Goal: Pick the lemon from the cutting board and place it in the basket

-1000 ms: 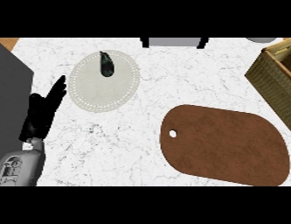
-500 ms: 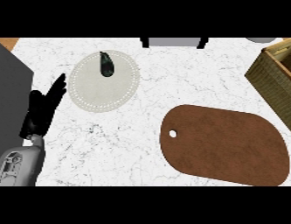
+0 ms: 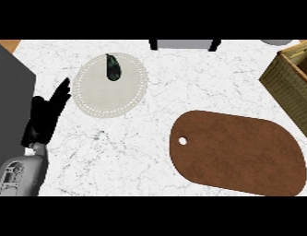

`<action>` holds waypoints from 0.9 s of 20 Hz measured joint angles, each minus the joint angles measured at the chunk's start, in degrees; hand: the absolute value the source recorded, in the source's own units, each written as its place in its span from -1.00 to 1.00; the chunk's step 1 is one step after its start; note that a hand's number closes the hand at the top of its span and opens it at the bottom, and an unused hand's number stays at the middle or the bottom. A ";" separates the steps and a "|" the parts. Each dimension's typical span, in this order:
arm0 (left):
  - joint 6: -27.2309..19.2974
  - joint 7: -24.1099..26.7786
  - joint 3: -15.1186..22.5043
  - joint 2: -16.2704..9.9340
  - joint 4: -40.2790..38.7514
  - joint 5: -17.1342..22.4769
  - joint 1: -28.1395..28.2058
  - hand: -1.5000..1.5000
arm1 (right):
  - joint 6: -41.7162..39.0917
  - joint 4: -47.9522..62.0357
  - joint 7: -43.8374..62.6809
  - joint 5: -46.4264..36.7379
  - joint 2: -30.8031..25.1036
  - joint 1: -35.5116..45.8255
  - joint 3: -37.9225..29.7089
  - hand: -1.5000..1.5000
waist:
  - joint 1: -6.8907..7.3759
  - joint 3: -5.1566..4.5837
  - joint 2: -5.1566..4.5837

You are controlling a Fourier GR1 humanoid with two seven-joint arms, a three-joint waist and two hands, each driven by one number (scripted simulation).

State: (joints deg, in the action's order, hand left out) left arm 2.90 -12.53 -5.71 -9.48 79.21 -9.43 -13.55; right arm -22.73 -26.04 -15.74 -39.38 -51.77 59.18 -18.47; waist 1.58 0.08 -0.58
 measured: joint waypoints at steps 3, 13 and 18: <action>-0.02 1.03 0.05 0.15 -0.66 -0.13 0.44 0.00 | 2.88 2.13 -1.18 1.70 0.31 0.65 -2.53 -1.00 | 0.06 0.00 -0.05; -0.23 -1.54 0.58 0.61 1.51 -0.16 -0.10 0.00 | 9.80 7.78 -0.11 8.14 -6.34 1.24 -12.25 -1.00 | -0.04 0.04 -0.12; -0.23 -0.71 0.49 0.72 0.95 -0.11 0.11 0.00 | 8.10 12.16 0.80 11.04 -12.72 -0.73 -16.48 -1.00 | -0.02 0.11 -0.32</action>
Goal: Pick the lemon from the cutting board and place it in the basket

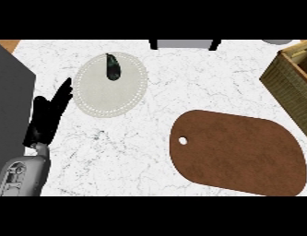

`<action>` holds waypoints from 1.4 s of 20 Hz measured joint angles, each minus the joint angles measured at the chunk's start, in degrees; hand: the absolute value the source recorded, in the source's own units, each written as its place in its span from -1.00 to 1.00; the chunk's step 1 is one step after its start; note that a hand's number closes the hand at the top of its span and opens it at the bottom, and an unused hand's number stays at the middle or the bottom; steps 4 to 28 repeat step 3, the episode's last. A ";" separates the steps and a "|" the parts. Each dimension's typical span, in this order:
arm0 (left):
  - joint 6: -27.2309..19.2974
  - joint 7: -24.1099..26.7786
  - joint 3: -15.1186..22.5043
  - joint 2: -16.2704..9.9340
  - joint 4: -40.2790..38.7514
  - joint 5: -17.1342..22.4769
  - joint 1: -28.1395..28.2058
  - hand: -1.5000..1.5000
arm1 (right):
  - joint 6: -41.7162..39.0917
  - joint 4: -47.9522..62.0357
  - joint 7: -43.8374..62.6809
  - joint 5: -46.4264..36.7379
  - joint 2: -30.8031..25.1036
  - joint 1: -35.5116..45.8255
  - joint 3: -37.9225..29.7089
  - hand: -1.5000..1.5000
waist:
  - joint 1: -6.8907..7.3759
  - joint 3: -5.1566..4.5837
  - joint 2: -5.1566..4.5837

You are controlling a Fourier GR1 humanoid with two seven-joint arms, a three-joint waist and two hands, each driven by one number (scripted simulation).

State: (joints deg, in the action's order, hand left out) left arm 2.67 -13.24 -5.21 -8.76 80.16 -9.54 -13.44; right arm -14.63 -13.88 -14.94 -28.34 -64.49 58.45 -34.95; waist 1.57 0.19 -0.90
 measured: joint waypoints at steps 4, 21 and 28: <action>-0.20 -0.24 0.33 0.31 0.75 -0.16 0.27 0.00 | -1.72 2.14 -1.91 1.05 -3.09 -3.08 -1.55 -1.00 | 0.08 0.08 -0.06; -0.20 -0.24 0.33 0.31 0.75 -0.16 0.27 0.00 | -1.72 2.14 -1.91 1.05 -3.09 -3.08 -1.55 -1.00 | 0.08 0.08 -0.06; -0.20 -0.24 0.33 0.31 0.75 -0.16 0.27 0.00 | -1.72 2.14 -1.91 1.05 -3.09 -3.08 -1.55 -1.00 | 0.08 0.08 -0.06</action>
